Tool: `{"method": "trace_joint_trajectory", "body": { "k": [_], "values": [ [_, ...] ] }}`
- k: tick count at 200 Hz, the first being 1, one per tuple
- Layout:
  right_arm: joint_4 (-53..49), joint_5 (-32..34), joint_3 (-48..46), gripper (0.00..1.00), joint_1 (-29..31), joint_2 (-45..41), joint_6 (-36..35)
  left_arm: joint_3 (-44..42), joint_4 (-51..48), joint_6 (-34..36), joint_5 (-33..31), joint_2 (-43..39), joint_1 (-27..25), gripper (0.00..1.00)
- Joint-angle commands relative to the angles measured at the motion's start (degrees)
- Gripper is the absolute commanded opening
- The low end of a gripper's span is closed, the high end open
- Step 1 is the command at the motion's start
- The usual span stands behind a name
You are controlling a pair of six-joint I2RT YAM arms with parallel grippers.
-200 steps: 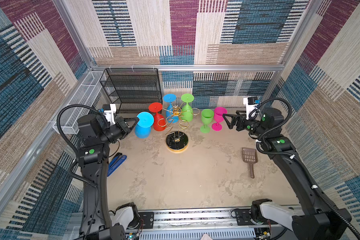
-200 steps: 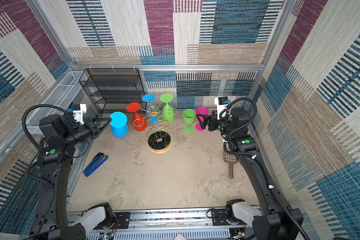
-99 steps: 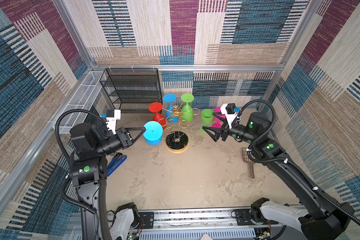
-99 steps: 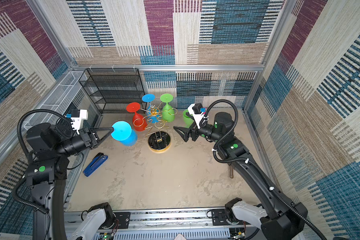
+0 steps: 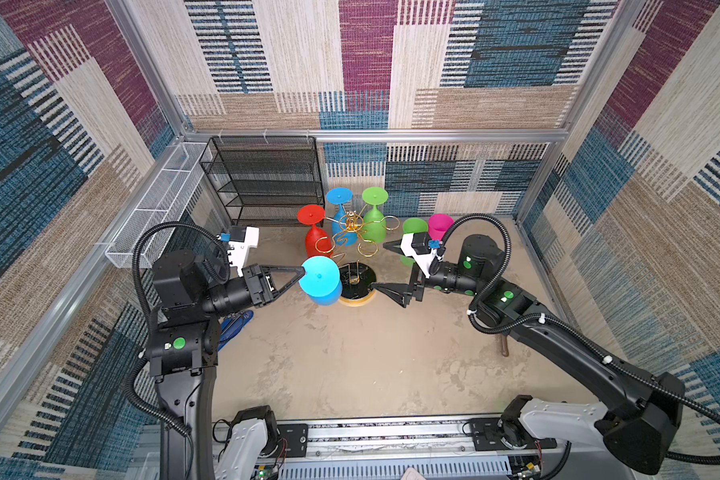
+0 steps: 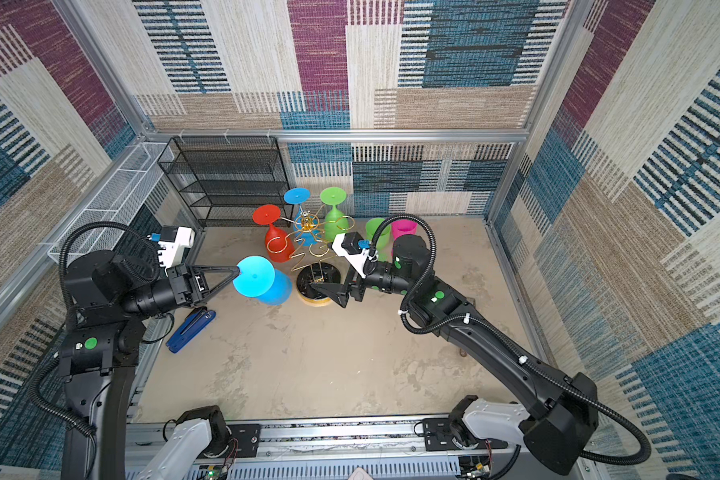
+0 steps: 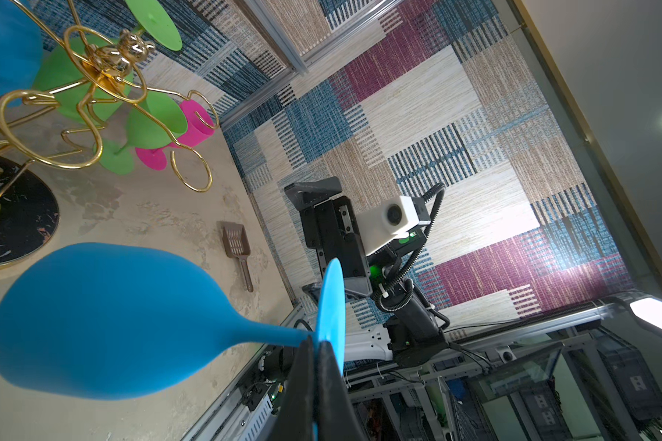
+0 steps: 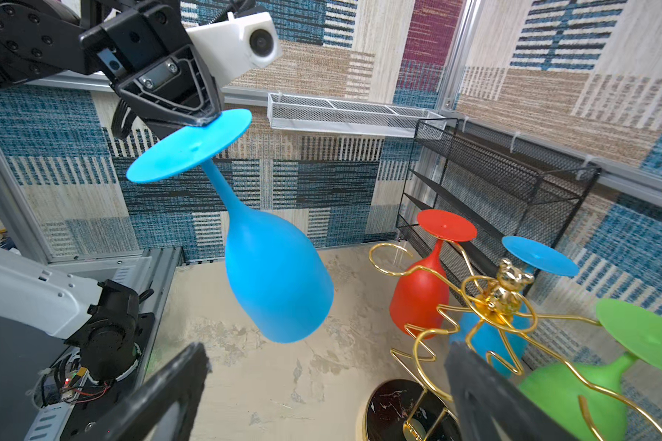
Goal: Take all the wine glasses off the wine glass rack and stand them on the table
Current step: 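Carry the blue glass back with the left gripper while the right nears the rack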
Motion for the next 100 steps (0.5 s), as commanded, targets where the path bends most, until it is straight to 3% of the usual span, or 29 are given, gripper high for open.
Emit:
{"method": "trace_joint_trajectory", "body": {
  "k": [1,100],
  "values": [
    [4.6,0.8,0.7,0.99,1.6,2.2,-0.9,-0.9,7.0,-4.3,1.1,0.6,-1.6,0.0],
    [8.1,1.0,5.6,0.99,4.5,11.8,-0.3,1.0,20.2,-10.6,1.1,8.9,-10.1,0.0]
  ]
}}
